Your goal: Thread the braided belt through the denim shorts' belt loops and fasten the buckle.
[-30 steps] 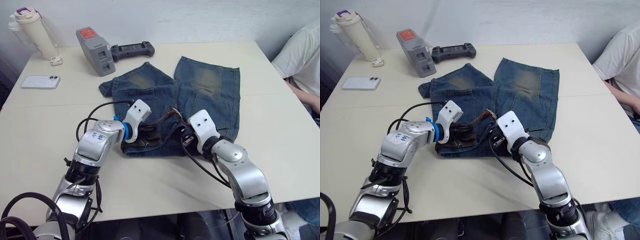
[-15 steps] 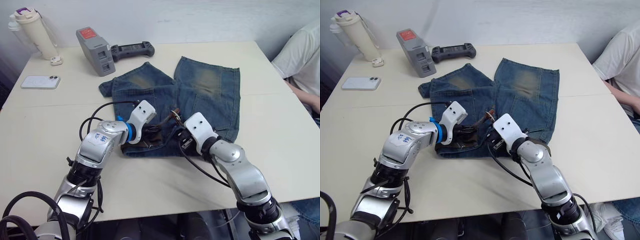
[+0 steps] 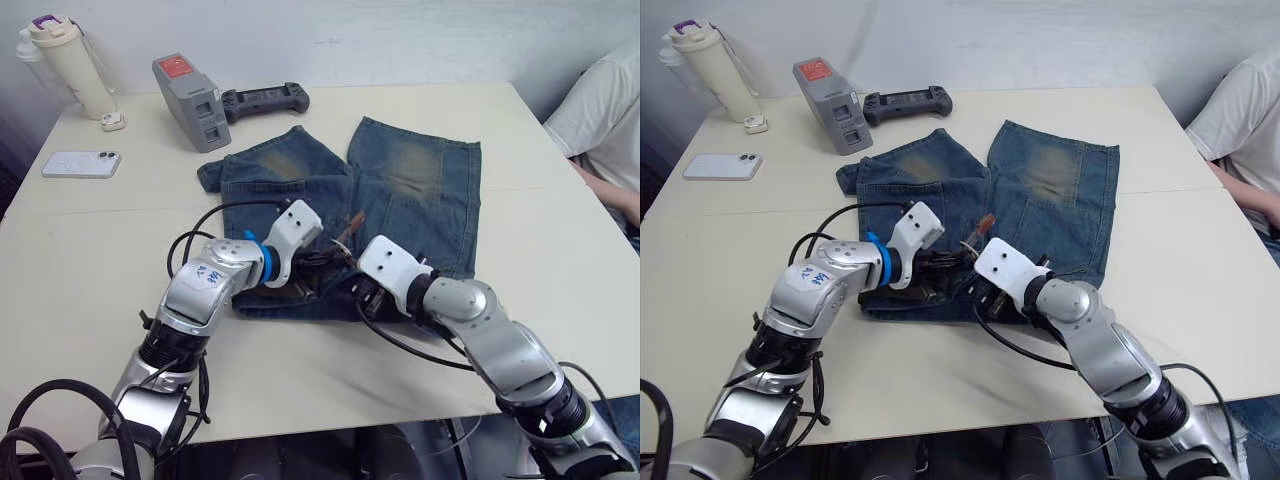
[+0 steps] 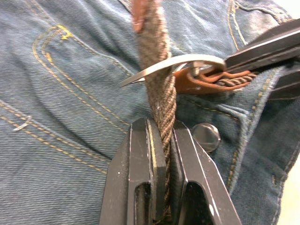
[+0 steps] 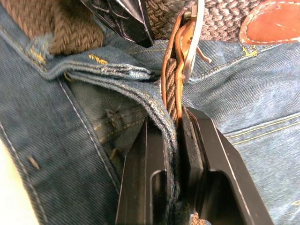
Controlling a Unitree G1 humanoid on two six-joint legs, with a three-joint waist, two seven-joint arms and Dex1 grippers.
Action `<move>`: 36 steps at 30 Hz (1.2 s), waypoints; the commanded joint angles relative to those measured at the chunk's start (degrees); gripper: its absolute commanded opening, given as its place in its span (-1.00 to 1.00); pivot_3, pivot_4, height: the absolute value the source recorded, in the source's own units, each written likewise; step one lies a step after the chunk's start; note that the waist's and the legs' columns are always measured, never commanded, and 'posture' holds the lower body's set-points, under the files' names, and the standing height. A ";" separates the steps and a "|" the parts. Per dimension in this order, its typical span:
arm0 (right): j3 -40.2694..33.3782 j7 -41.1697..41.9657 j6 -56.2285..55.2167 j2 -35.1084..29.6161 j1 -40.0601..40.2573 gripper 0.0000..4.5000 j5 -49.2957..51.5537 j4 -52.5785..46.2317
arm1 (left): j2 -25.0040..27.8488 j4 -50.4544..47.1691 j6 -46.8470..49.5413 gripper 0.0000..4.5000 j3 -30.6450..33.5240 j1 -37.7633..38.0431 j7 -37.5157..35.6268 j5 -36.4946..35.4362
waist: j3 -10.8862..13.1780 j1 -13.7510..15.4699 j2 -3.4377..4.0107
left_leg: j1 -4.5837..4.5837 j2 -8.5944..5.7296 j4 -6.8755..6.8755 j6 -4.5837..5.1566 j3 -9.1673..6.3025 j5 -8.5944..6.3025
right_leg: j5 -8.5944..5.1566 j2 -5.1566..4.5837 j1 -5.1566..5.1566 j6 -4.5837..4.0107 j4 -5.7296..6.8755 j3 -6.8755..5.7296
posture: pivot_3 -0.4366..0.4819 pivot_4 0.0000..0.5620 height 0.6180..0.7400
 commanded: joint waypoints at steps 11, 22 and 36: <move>-12.03 11.72 -1.39 -8.34 -0.63 0.72 9.93 -7.30 | -0.18 -0.50 -4.62 -1.00 0.32 -2.59 -1.44 -0.62 | 0.00 0.20 0.00 | -0.13 0.00 0.11 0.06 -0.07 -0.03 | 0.01 0.00 -0.02 0.00 0.00 -0.05 | -0.05 -0.47 1.00; -12.21 17.15 -26.76 -21.27 -9.10 0.98 1.18 6.59 | -0.25 -1.02 -5.35 -1.00 -0.61 -2.46 -1.75 -0.56 | 0.01 0.14 0.01 | -0.16 0.00 0.15 0.06 -0.08 -0.03 | 0.00 -0.01 -0.04 0.00 -0.12 -0.08 | -0.05 -0.47 1.00; -4.69 22.50 -47.99 -15.45 -16.73 0.98 -8.65 21.59 | 2.27 0.72 -8.90 -1.00 -2.68 -4.06 -4.56 1.32 | 0.01 0.06 0.02 | -0.19 0.00 0.15 0.06 -0.06 -0.03 | 0.02 0.00 -0.05 0.02 0.02 -0.09 | -0.05 -0.47 1.00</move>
